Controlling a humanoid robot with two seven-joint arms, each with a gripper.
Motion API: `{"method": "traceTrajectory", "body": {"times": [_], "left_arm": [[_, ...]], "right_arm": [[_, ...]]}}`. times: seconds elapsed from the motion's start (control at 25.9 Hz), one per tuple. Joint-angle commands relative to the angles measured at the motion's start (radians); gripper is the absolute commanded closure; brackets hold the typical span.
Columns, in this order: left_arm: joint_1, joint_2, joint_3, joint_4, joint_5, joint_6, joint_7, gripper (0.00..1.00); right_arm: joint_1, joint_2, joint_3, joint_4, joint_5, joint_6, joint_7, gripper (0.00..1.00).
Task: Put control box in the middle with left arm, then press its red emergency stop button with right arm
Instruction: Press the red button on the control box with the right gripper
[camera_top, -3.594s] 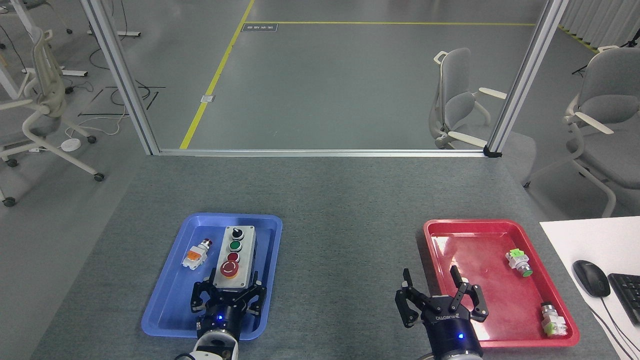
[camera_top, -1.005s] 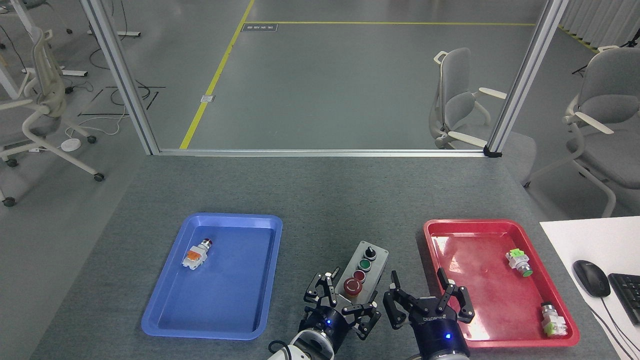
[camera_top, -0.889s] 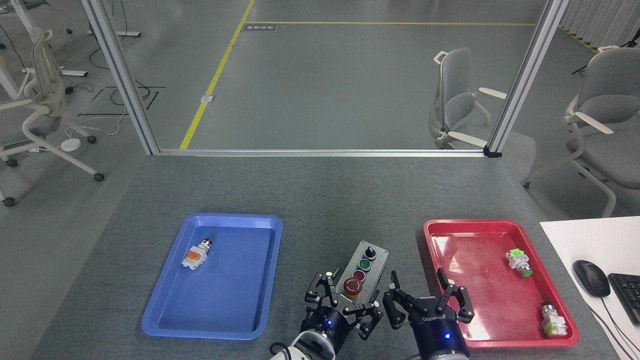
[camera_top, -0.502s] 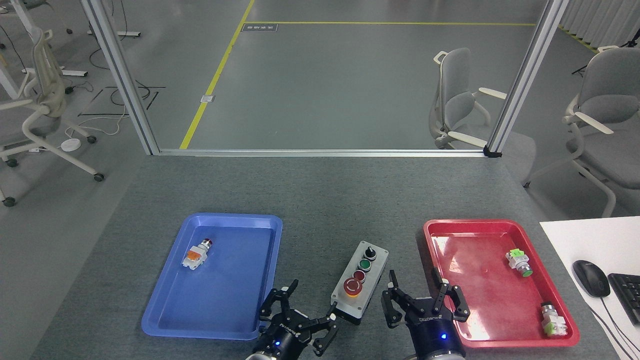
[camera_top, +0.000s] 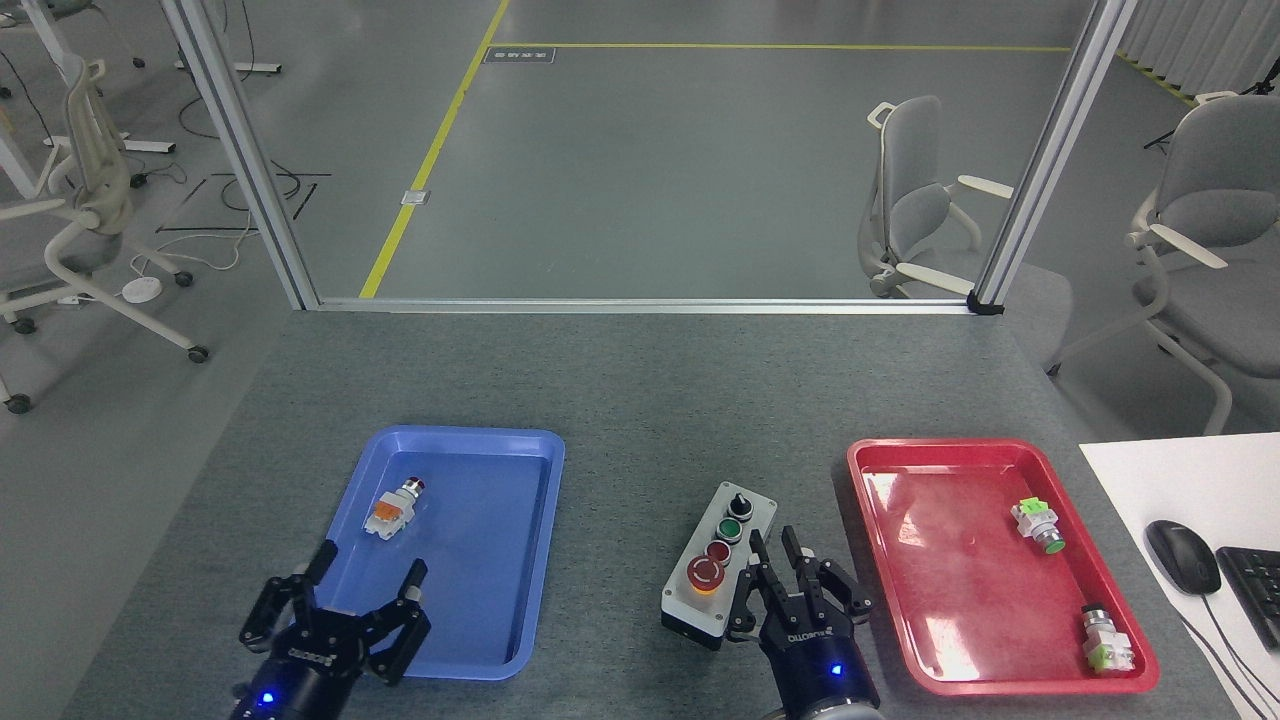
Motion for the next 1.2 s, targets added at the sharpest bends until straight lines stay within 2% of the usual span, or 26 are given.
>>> {"method": "traceTrajectory", "body": {"times": [0.0, 0.12, 0.27, 0.5, 0.89, 1.16], "left_arm": [[-0.028, -0.003, 0.153, 0.017, 0.008, -0.027, -0.001, 0.01], [-0.088, -0.006, 0.205, 0.073, 0.009, 0.007, -0.012, 0.01], [-0.175, -0.024, 0.205, 0.134, 0.009, 0.117, -0.018, 0.01], [-0.251, -0.131, 0.208, 0.177, 0.04, 0.172, -0.019, 0.01], [-0.248, -0.141, 0.195, 0.178, 0.049, 0.175, -0.015, 0.01], [-0.248, -0.141, 0.178, 0.185, 0.047, 0.175, -0.016, 0.01]], "right_arm": [[-0.026, 0.01, 0.062, 0.045, 0.022, 0.023, 0.018, 1.0], [-0.034, 0.025, 0.088, 0.059, 0.028, 0.055, 0.017, 1.0], [-0.035, 0.025, 0.09, 0.071, 0.028, 0.055, 0.015, 1.0], [-0.058, 0.033, 0.092, 0.137, 0.028, 0.067, 0.006, 1.0], [-0.072, 0.048, 0.107, 0.24, 0.024, 0.076, 0.006, 1.0], [-0.072, 0.048, 0.118, 0.245, 0.014, 0.085, 0.018, 1.0]]}}
